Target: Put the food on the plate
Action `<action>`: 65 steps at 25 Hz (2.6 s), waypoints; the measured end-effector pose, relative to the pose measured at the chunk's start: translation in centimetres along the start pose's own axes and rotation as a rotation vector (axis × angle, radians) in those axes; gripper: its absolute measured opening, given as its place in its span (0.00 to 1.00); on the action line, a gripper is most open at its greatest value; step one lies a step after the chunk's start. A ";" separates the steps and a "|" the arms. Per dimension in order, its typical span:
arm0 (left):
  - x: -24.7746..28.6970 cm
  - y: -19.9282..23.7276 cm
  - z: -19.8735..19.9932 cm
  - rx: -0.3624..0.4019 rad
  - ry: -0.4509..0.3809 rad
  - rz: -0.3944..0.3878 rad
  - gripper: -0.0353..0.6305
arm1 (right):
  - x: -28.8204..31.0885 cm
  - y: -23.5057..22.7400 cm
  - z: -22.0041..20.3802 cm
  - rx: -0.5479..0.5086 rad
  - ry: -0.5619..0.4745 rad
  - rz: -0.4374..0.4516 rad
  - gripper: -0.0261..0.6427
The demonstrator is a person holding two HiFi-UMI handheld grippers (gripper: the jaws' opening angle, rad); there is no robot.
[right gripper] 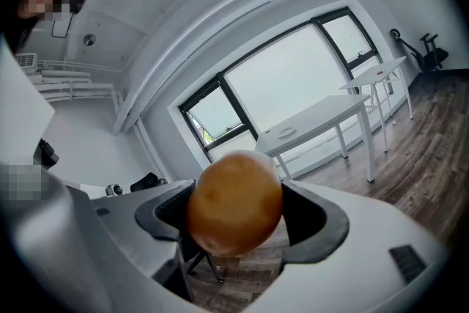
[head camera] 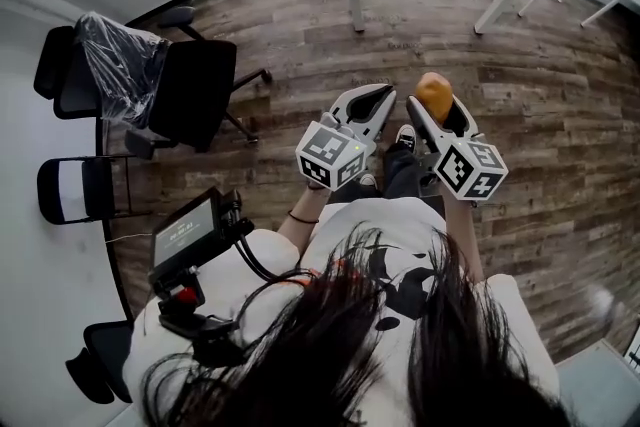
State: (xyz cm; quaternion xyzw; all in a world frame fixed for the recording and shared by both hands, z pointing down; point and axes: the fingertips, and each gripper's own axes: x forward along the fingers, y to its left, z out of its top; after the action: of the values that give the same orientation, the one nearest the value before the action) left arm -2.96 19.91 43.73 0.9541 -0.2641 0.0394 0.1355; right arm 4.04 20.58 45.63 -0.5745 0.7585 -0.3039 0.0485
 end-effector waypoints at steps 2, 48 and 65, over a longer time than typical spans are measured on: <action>1.4 1.6 0.4 -0.001 0.004 0.016 0.06 | 1.7 -1.2 1.0 0.005 0.002 0.005 0.59; 22.5 17.9 7.5 -0.014 0.006 0.128 0.06 | 22.6 -14.3 15.8 0.025 0.074 0.098 0.59; 28.9 34.1 13.0 -0.009 0.029 0.019 0.06 | 38.1 -14.3 21.5 0.056 0.044 -0.007 0.59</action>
State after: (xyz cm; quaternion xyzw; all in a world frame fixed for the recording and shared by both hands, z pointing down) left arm 4.35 -26.09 43.65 0.9503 -0.2712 0.0533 0.1434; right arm 12.36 -24.63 46.08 -0.5688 0.7485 -0.3378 0.0467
